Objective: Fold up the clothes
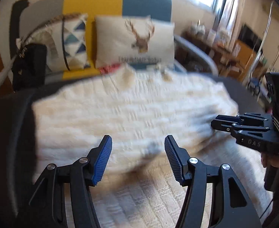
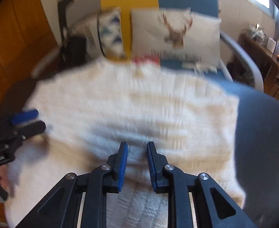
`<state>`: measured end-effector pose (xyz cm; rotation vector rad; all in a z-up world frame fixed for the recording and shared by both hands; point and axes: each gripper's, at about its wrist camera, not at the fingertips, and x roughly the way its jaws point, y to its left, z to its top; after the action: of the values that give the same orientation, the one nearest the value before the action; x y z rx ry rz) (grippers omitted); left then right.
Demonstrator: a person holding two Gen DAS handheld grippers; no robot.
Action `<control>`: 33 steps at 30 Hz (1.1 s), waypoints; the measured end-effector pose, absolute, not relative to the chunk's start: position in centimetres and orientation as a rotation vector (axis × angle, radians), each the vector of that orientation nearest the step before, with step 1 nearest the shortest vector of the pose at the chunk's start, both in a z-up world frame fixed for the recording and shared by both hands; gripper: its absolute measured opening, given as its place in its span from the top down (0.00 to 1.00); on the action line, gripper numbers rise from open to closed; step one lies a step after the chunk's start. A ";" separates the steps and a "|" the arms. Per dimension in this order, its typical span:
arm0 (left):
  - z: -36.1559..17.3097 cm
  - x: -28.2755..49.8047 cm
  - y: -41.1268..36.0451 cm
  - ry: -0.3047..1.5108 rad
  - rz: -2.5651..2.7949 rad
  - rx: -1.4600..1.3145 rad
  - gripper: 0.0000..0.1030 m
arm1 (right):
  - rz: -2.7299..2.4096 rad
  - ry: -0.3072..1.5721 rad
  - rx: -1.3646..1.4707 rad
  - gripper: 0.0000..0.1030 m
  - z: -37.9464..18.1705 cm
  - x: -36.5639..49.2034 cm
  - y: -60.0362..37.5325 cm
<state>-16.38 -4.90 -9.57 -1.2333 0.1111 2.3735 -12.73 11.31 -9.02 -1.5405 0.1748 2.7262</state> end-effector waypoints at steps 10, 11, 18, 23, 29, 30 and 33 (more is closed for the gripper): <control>-7.3 -16.3 -5.0 0.058 2.415 -1.064 0.41 | 2.719 0.350 -1.245 0.80 -5.6 -12.4 16.7; -7.5 -16.8 -4.7 0.067 2.416 -1.082 0.41 | 2.700 0.409 -1.271 0.80 -6.3 -13.0 17.6; -8.0 -18.0 -5.9 -0.008 2.366 -1.119 0.41 | 2.684 0.503 -1.293 0.80 -6.6 -13.6 19.4; -6.8 -21.8 -8.0 -0.018 2.492 -1.075 0.40 | 2.792 0.396 -1.311 0.80 -4.8 -16.8 16.3; -10.7 -26.7 -11.4 0.008 2.609 -1.279 0.40 | 2.733 0.172 -1.455 0.80 -8.5 -19.2 13.4; -10.4 -26.7 -11.4 -0.001 2.596 -1.284 0.40 | 2.722 0.166 -1.456 0.80 -8.0 -19.3 13.1; -8.6 -26.7 -11.2 -0.050 2.588 -1.228 0.40 | 2.839 0.196 -1.362 0.80 -5.4 -19.5 11.9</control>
<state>-26.72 -11.21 -8.63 -1.2281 -0.0499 2.5876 -19.47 11.92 -5.42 -1.3619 0.1964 2.8395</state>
